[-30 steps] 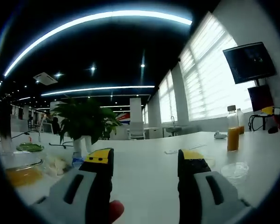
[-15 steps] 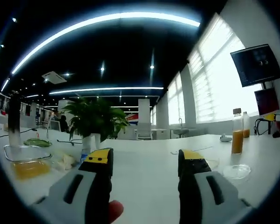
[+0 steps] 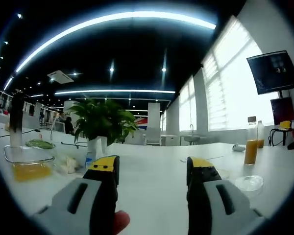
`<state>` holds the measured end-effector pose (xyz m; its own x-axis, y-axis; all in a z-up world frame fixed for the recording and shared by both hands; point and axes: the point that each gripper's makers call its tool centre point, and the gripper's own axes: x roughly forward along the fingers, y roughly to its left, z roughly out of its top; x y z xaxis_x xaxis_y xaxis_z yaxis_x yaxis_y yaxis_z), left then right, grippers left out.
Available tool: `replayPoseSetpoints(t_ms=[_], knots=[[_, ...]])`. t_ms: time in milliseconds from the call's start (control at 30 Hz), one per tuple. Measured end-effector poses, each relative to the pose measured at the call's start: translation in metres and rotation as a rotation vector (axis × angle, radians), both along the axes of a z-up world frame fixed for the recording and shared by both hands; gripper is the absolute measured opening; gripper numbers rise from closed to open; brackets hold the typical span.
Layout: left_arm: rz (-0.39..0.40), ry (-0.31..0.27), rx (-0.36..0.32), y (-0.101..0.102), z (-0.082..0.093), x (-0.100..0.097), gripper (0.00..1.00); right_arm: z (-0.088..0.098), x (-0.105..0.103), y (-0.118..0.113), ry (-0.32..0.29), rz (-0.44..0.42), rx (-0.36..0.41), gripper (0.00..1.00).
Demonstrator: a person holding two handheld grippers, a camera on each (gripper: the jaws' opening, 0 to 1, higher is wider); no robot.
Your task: Open the Petri dish lid, place the lid on the table, pour the liquid culture medium into the Petri dish, pick up the Petri dish lid from the table, and close the Petri dish
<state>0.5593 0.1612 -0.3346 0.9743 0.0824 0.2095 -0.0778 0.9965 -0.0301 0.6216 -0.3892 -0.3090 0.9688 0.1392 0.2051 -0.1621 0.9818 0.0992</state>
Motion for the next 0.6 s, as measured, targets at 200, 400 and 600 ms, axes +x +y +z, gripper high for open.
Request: replayPoseSetpoints(t_ms=[200,400,600], knots=[[0.001,0.011,0.010,-0.001,-0.003,-0.001,0.47,0.016,0.014,0.010,0.009,0.039,-0.025,0.56],[-0.003,0.008,0.020,-0.004,0.000,-0.003,0.47,0.036,0.032,0.018,0.016,0.067,-0.045,0.53],[-0.020,0.015,0.033,-0.011,-0.001,-0.005,0.47,0.059,0.046,0.032,-0.011,0.106,-0.090,0.51]])
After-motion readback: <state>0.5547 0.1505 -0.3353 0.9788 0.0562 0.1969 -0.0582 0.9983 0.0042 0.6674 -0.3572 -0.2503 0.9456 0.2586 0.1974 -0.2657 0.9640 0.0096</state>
